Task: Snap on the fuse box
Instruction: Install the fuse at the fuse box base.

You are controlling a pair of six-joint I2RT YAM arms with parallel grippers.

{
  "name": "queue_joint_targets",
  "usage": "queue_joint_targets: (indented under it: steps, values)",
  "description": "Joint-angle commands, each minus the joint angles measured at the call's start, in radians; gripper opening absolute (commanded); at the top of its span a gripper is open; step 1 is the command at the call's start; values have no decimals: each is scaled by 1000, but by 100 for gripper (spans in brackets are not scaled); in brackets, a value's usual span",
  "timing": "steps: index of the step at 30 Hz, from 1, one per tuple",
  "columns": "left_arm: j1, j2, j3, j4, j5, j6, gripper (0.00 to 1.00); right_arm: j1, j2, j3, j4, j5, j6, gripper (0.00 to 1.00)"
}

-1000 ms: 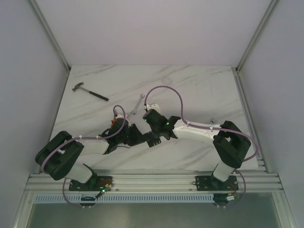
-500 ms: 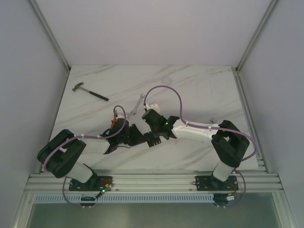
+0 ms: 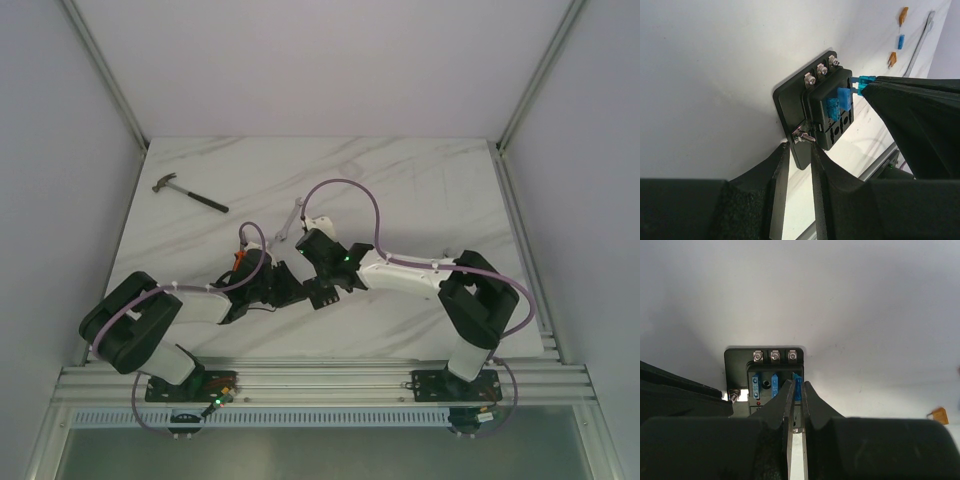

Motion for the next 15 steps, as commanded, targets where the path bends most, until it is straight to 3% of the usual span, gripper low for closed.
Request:
queue_joint_targets:
  steps: [1, 15]
  values:
    - [4, 8, 3, -3, -16, -1, 33, 9, 12, 40, -18, 52, 30, 0]
    - [3, 5, 6, -5, -16, -2, 32, 11, 28, 47, -30, 33, 28, 0]
